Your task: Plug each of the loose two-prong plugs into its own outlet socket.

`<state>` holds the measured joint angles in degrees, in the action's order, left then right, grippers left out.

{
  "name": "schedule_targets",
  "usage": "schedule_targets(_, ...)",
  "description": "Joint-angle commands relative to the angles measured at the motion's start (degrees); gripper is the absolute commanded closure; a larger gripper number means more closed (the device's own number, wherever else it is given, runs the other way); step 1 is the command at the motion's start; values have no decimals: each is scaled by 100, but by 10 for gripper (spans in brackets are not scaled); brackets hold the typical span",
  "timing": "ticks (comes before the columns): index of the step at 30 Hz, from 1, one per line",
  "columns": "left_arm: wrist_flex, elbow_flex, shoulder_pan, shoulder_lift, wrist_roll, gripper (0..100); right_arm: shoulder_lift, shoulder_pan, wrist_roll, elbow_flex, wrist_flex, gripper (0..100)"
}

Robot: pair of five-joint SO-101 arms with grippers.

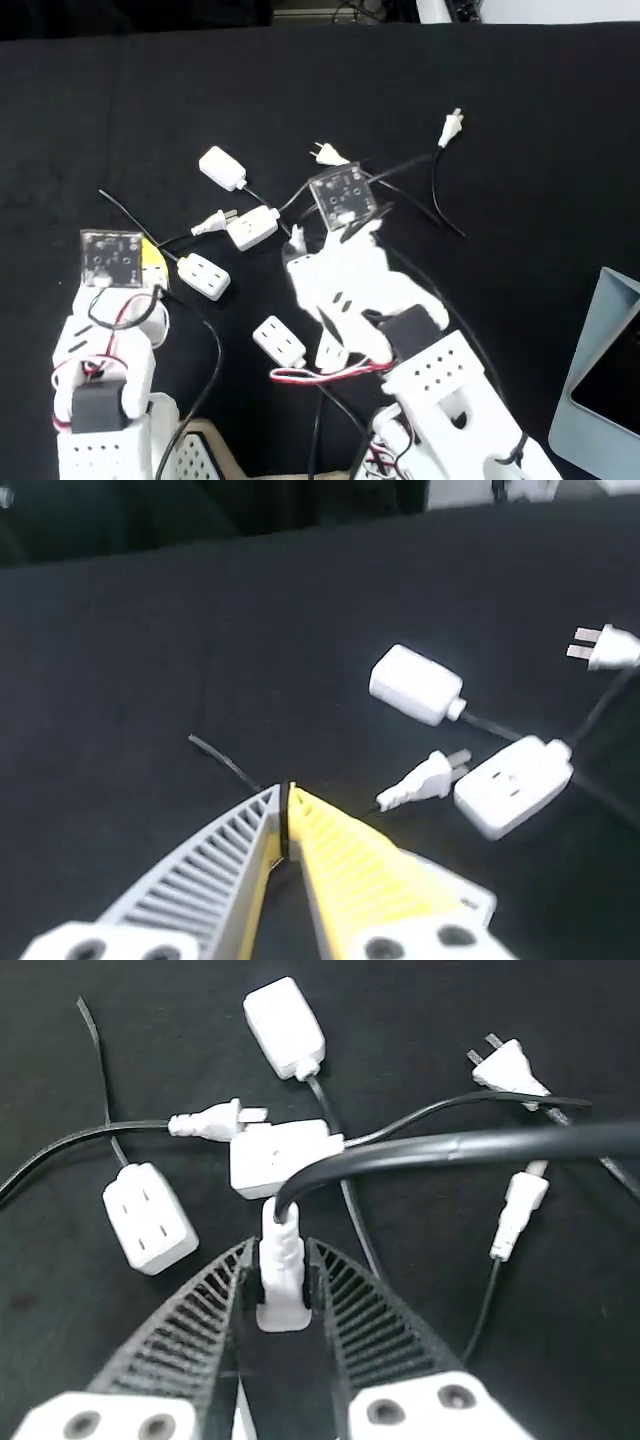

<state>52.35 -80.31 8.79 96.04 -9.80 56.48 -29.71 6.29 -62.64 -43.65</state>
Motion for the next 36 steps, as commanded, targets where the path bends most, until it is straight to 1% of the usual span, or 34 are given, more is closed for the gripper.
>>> schedule_targets(1, 44, 910, 84, -1257, -475, 971, 48, 281, 167, 31, 141, 986)
schedule_targets(4, 79, 1578, 92, -2435, -747, 970, 48, 422, 158, 22, 158, 986)
schedule_targets(6, 79, 1965, 75, -3218, -1187, 970, 48, 475, 158, 22, 167, 986)
schedule_targets(9, 53, 2448, 57, -4343, -2277, 969, 48, 607, 158, 22, 167, 986)
schedule_targets(10, 53, 2598, 66, -4659, -2743, 956, 48, 651, 158, 22, 167, 986)
schedule_targets(12, 53, 2826, 101, -5240, -3657, 898, 48, 712, 158, 13, 167, 985)
schedule_targets(14, 44, 2949, 57, -5714, -4264, 838, 48, 730, 158, 13, 176, 985)
schedule_targets(16, 35, 3020, -66, -6066, -4651, 801, 40, 730, 158, 4, 176, 985)
schedule_targets(21, 26, 3125, -338, -6505, -5653, 773, 40, 730, 132, -127, 316, 985)
schedule_targets(25, 26, 3213, -593, -6690, -6163, 772, 40, 730, 123, -321, 615, 985)
schedule_targets(29, 26, 3407, -813, -7033, -6488, 771, 40, 730, 114, -330, 633, 985)
schedule_targets(33, 26, 3820, -875, -7789, -6576, 730, 40, 738, 114, -330, 633, 985)
schedule_targets(36, 26, 4136, -884, -8387, -6585, 726, 40, 738, 114, -330, 633, 985)
